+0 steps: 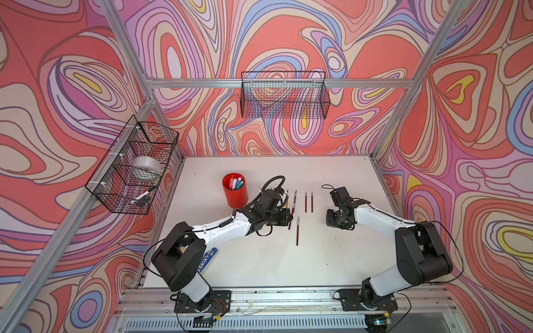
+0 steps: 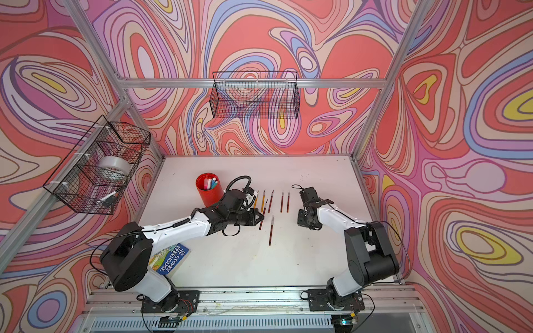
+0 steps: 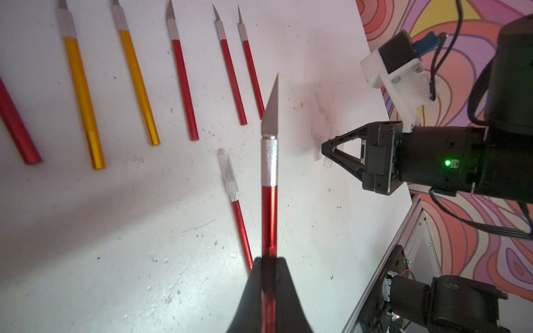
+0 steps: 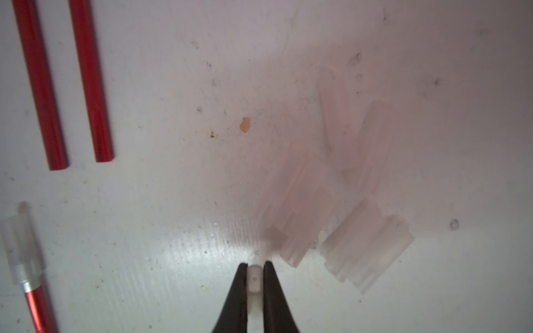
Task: Remove protective caps from carving knives
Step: Place the protective sleeve at the center of the board.
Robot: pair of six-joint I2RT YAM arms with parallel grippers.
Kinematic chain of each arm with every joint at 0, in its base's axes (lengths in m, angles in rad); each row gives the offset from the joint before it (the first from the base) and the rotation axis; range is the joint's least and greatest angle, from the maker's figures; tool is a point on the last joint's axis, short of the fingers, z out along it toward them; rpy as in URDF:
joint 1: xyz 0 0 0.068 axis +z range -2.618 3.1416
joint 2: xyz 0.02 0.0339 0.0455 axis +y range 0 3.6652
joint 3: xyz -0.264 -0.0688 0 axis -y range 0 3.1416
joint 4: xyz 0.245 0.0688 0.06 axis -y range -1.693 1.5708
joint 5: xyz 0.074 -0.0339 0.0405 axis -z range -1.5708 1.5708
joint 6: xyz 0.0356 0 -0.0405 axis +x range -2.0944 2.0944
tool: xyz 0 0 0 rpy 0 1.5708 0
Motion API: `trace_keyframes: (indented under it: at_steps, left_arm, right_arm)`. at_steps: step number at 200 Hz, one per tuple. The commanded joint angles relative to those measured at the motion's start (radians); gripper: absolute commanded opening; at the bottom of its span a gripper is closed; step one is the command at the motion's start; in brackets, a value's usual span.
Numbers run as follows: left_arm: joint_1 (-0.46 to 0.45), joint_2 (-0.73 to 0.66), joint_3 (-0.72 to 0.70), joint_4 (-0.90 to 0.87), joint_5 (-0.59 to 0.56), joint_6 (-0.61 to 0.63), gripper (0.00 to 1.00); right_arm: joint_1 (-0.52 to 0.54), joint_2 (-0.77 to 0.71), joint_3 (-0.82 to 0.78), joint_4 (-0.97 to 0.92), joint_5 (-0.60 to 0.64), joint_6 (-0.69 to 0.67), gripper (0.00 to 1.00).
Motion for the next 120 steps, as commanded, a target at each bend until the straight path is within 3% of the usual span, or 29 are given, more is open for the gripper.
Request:
trace_keyframes:
  at_steps: [1, 41, 71, 120]
  left_arm:
    - [0.003, 0.012, 0.018, -0.008, 0.011, -0.005, 0.0]
    - [0.003, 0.013, 0.017, -0.008, 0.014, -0.009, 0.0]
    - [0.003, 0.01, 0.018, -0.009, 0.02, -0.011, 0.0]
    - [0.003, -0.009, 0.015, -0.012, 0.013, -0.01, 0.0]
  right_arm:
    - [-0.014, 0.024, -0.004, -0.001, 0.02, -0.004, 0.15]
    - [-0.02, 0.023, -0.002, -0.003, 0.017, -0.006, 0.28]
    - [-0.021, -0.002, 0.026, -0.021, -0.011, -0.01, 0.28]
    - [-0.02, -0.126, 0.103, 0.048, -0.353, 0.027, 0.28]
